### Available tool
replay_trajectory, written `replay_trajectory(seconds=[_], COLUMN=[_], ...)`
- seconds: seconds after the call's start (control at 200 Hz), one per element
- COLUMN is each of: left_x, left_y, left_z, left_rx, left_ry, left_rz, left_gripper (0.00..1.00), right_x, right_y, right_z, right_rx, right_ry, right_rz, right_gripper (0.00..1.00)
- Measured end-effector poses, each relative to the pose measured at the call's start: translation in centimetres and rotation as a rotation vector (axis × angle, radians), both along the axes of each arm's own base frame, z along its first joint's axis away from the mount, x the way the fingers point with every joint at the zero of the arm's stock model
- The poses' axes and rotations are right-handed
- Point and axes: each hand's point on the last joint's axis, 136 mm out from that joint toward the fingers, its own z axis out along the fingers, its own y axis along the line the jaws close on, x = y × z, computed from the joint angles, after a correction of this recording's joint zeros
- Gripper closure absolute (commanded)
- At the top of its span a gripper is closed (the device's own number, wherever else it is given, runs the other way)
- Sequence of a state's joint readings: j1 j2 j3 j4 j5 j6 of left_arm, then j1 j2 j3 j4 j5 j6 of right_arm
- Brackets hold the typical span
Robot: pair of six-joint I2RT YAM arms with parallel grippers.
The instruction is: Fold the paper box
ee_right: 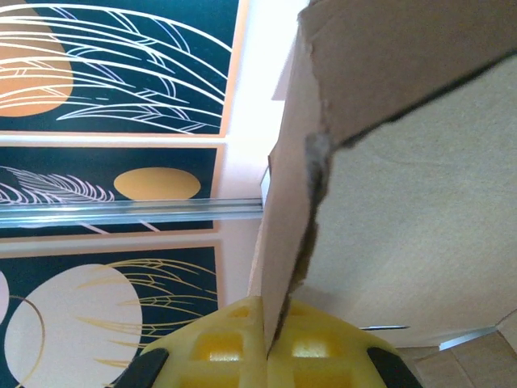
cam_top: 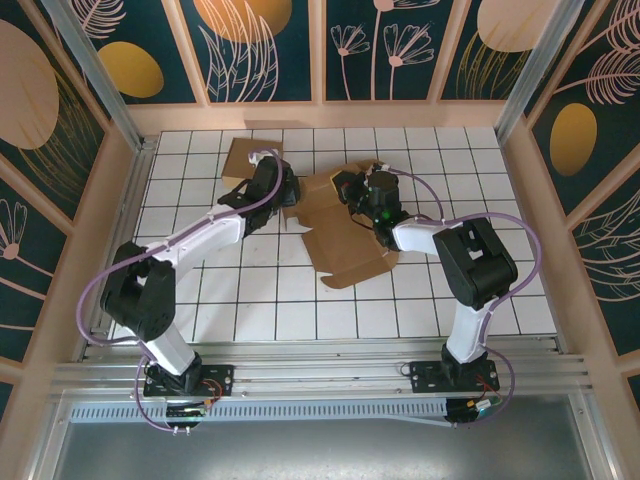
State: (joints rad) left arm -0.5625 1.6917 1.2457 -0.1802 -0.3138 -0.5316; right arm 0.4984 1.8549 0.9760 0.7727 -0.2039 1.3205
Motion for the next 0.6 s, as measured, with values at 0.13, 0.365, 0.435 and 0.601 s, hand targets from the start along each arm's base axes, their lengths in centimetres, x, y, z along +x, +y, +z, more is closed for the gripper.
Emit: replay_trajectory(seconds=[0.13,0.365,0.435,0.601], left_x=[-0.2,-0.9,-1.2,-2.0], left_y=[0.5,-0.5,-1.4,-4.0], left_z=[-3.2,-5.0,-5.0,-4.5], left_rx=[0.059,-0.031,-0.108,-0.303], left_ry=[0.092,0.166,0.179,0.219], left_rz=[-0.013,-0.023,-0.038,-0.076], left_gripper=[0.46,0.74,0.78,0.85], right_x=[0.0,0.0,0.0,0.2], right_y=[0.0,0.0,0.0,-0.3], right_z=[-0.1,0.0,0.0,0.0], right_rx=[-0.006,-0.006,-0.006,-0.008], right_ry=[-0.002,-0.002,-0.002,-0.004], right_rz=[0.001,0.001,0.001,-0.016], right_gripper=[0.99,1.0,1.0,1.0])
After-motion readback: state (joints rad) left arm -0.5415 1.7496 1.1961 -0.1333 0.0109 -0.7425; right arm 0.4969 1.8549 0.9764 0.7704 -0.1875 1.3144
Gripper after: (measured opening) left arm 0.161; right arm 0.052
